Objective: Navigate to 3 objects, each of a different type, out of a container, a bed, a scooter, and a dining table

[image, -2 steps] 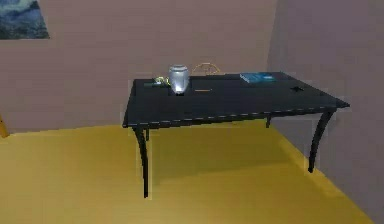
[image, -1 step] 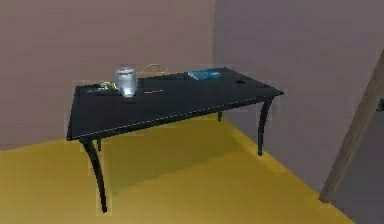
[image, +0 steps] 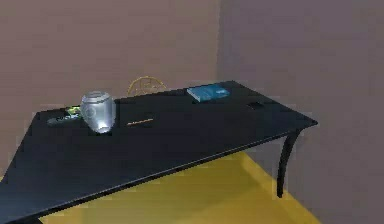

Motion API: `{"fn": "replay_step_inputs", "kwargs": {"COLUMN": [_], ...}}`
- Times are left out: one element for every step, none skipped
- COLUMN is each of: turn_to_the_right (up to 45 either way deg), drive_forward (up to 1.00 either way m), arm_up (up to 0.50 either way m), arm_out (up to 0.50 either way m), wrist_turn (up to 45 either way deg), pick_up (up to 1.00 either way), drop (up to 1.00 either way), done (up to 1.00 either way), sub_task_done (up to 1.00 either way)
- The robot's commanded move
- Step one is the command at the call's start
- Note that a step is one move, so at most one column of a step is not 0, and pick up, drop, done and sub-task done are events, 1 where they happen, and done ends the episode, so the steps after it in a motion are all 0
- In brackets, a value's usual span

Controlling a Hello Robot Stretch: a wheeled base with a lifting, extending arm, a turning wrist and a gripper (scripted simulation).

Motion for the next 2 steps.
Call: {"fn": "replay_step_inputs", "kwargs": {"turn_to_the_right": [0.0,-45.0], "drive_forward": [0.0,0.0], "arm_up": [0.0,0.0], "arm_out": [0.0,0.0], "wrist_turn": [0.0,0.0], "pick_up": [0.0,0.0], "drop": [0.0,0.0], "done": [0.0,0.0], "sub_task_done": [1.0,0.0]}}
